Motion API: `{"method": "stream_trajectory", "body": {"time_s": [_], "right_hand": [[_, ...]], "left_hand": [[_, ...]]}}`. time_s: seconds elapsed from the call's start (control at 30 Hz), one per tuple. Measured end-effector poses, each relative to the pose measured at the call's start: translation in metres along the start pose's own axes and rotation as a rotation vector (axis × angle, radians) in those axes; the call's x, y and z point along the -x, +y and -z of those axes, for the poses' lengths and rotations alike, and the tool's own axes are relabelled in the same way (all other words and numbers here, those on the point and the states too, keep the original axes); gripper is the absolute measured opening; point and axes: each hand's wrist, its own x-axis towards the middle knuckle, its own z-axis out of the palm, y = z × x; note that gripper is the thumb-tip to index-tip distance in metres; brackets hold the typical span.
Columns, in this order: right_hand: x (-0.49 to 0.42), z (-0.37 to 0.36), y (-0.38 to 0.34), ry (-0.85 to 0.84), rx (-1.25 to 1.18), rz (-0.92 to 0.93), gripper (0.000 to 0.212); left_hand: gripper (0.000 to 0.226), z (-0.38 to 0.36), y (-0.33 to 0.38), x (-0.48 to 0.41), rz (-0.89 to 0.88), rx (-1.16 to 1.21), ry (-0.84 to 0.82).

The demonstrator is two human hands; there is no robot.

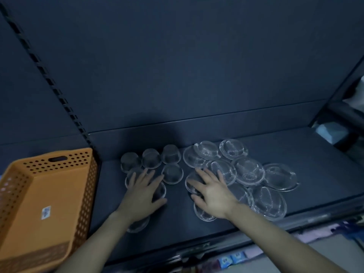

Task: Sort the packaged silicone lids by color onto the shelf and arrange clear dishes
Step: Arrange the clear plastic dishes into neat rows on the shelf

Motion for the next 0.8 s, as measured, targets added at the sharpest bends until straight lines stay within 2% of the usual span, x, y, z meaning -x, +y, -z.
{"method": "stream_trajectory", "body": {"time_s": [0.07, 0.23, 0.33, 0.43, 0.5, 0.57, 0.67, 0.8], "right_hand": [[-0.002, 0.003, 0.009, 0.009, -0.006, 0.014, 0.050], [-0.005, 0.010, 0.026, 0.014, -0.019, 0.028, 0.050], [-0.006, 0.013, 0.024, 0.009, -0.003, 0.054, 0.054], [-0.010, 0.016, 0.012, 0.026, 0.030, 0.109, 0.058], [-0.020, 0.018, -0.001, 0.027, 0.041, 0.159, 0.059], [-0.035, 0.017, -0.016, 0.007, 0.032, 0.181, 0.058], [-0.059, 0.011, -0.035, -0.009, -0.008, 0.164, 0.059], [-0.076, 0.007, -0.045, -0.057, -0.045, 0.103, 0.059]], "left_hand": [[0.093, -0.002, 0.006, -0.002, 0.033, 0.022, 0.022], [0.078, -0.003, 0.016, -0.005, 0.121, 0.026, 0.078], [0.078, 0.003, 0.018, 0.000, 0.177, 0.252, 0.096], [0.069, 0.011, 0.011, 0.007, 0.191, 0.380, 0.216], [0.063, 0.015, 0.001, 0.010, 0.204, 0.341, 0.243], [0.061, 0.017, -0.008, 0.011, 0.211, 0.289, 0.191], [0.055, 0.019, -0.020, 0.013, 0.184, 0.254, 0.128], [0.044, 0.027, -0.035, 0.014, 0.181, 0.247, 0.137]]}}
